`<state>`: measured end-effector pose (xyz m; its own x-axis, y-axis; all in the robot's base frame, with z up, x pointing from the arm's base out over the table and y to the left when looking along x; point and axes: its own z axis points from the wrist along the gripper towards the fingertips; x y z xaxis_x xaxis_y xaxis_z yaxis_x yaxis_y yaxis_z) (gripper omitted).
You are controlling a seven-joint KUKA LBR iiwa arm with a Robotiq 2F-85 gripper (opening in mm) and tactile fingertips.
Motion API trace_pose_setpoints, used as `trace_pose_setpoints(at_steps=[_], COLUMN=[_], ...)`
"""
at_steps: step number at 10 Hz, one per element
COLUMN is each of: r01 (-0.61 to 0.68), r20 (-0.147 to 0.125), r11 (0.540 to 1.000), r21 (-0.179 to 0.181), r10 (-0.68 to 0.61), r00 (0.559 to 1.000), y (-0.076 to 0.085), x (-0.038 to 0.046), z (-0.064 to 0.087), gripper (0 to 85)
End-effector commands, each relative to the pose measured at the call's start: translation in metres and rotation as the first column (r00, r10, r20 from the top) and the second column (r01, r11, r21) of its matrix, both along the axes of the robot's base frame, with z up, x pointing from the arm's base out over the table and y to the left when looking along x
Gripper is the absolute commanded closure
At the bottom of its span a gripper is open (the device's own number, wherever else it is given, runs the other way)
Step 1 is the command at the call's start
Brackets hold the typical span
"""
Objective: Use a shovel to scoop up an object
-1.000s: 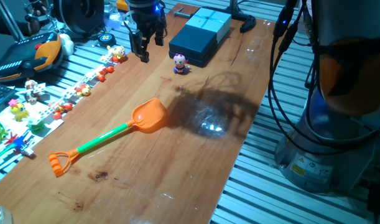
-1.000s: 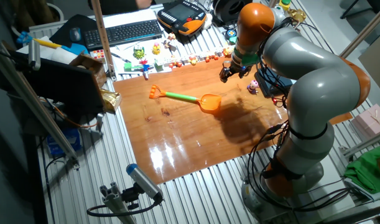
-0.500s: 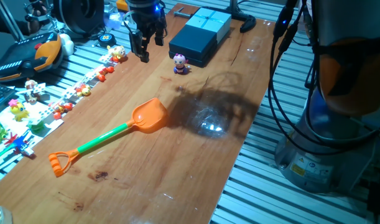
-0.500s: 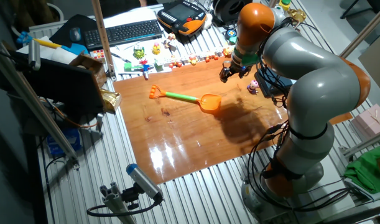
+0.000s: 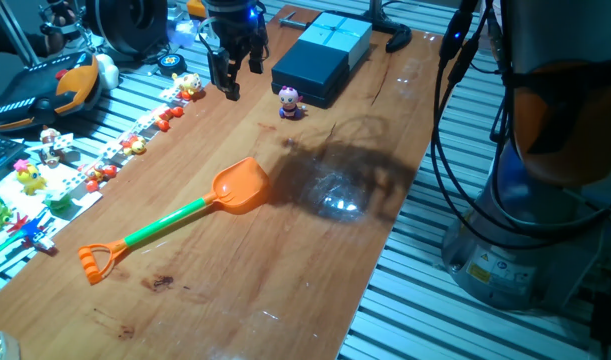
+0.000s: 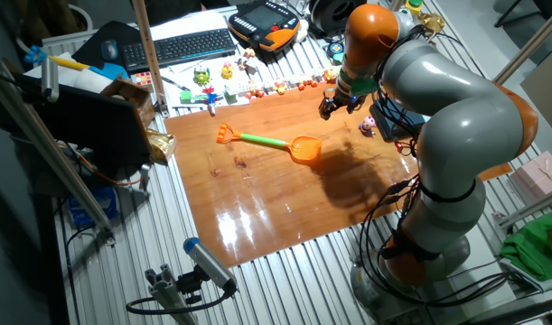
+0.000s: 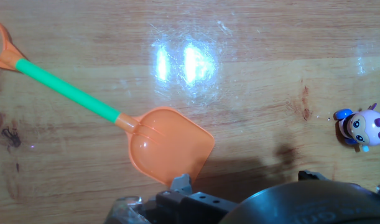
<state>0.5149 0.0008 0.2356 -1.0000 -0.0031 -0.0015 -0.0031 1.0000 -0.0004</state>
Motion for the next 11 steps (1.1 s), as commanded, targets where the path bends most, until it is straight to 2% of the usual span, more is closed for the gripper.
trace_pose_setpoints(at_steps=[1, 11], r01=[-0.411, -0.422], r20=[-0.243, -0.245], r11=[0.912, 0.907], r21=[-0.011, -0.009], r10=[0.396, 0.407], r00=[0.885, 0.880], y=[-0.0001, -0.0005], x=[0.0000, 0.0000], z=[0.0002, 0.0002], gripper=[84.3, 84.3])
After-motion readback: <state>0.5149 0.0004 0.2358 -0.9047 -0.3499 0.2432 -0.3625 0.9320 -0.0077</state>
